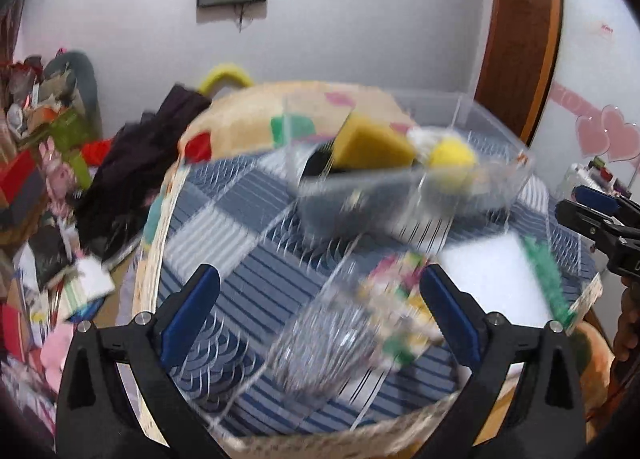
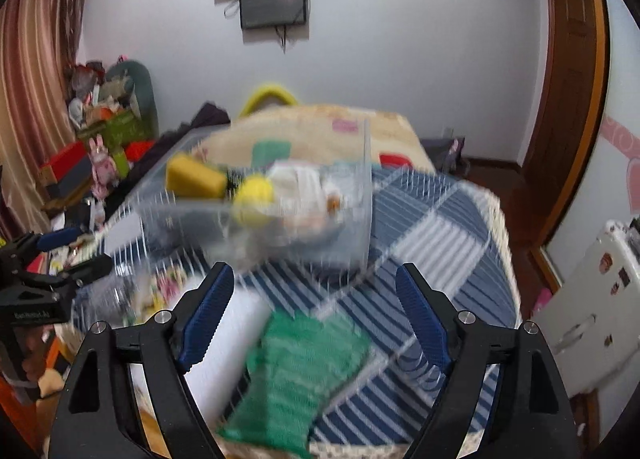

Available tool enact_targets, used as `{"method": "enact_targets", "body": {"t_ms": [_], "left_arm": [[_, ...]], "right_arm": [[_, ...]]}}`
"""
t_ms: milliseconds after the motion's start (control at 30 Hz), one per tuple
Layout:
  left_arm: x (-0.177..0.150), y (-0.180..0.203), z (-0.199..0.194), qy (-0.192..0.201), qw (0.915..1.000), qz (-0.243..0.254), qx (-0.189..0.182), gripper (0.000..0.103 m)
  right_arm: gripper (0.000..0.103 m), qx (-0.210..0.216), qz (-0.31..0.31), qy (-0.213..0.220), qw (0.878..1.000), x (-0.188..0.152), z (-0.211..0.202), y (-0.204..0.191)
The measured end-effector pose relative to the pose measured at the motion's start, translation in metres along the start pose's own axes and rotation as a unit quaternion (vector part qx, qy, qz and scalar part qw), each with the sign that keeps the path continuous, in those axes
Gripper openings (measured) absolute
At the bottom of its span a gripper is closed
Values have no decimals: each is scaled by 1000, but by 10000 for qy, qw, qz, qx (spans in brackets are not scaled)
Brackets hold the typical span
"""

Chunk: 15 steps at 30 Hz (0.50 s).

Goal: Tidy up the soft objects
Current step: 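Grasp the grey glove bag with the left tool while the right tool grasps the green glove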

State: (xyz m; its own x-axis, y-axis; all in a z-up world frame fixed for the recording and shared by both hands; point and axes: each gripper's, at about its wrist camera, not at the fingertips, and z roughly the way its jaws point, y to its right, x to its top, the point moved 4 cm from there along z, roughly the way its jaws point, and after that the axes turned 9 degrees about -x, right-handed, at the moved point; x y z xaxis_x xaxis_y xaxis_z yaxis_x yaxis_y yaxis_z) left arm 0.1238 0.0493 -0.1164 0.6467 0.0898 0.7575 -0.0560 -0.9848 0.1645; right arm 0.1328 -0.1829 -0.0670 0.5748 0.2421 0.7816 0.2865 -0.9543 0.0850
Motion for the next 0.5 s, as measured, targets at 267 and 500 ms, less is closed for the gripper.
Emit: {"method": "enact_targets", "body": {"t_ms": [267,500], "left_arm": [[-38,-23,20,-453,9978,-478,77,101],[-48,-21,34,-467,9966,-664,-114,88]], "right_arm": [[81,159,-120,-616,9979,-38,20,-12],[66,378,19,-650,9972,-44,20,-9]]}}
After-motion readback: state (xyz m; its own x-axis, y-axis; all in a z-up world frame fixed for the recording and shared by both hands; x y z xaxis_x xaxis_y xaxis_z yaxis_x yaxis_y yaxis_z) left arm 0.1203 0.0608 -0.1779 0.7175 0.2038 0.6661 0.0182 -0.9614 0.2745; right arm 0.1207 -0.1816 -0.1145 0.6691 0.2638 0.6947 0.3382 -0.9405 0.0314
